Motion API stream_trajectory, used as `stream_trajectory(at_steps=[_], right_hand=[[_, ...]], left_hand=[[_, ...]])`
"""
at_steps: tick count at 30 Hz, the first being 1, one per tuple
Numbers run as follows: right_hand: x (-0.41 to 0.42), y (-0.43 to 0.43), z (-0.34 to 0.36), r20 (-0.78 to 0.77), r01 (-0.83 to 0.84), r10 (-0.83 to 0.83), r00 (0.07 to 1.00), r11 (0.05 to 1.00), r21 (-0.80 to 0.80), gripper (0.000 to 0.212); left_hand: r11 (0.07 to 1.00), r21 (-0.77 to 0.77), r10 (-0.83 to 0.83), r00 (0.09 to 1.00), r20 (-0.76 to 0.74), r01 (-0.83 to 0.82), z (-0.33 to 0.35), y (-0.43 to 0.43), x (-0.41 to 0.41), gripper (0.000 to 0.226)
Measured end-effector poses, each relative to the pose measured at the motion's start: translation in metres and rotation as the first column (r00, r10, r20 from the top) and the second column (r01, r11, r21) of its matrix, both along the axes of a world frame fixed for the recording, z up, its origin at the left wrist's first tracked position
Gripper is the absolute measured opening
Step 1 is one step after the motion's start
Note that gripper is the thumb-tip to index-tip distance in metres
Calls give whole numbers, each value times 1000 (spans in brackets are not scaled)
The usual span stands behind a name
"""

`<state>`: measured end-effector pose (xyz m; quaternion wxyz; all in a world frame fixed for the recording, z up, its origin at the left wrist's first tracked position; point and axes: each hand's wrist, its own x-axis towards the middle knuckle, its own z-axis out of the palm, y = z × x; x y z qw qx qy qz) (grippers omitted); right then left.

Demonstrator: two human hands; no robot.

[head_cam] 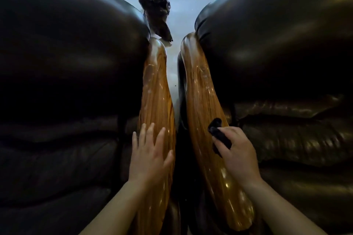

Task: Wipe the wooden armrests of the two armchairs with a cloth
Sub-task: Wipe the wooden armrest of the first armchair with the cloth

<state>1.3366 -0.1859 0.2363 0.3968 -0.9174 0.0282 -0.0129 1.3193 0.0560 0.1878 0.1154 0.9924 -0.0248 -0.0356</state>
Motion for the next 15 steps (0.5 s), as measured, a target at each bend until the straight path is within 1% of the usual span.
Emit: stream_trajectory(at_steps=[2,5,8,11,13,15], right_hand=[[24,-6,-7,32,19,-19,999,1000,0,26],[63,-8,-14,62,63,-63,996,998,7,32],[97,-4,-19,65,122,-123,990,992,23,39],[123,3,-27,62,122,-122,991,992,11,47],[132,6,-38,28,70,-67,997,990,-124,55],[134,6,-49,-47,-31,17,999,947,-319,64]], left_hand=[[1000,-10,-16,999,36,16,-13,-9,22,71],[1000,-23,-14,999,35,15,-33,-13,44,72],[999,-17,-30,999,40,31,-50,-9,46,73],[998,-59,-31,997,75,35,-55,-5,44,70],[996,-76,-31,995,94,39,-55,-5,43,67],[994,-101,-29,993,111,40,-56,-5,44,64]])
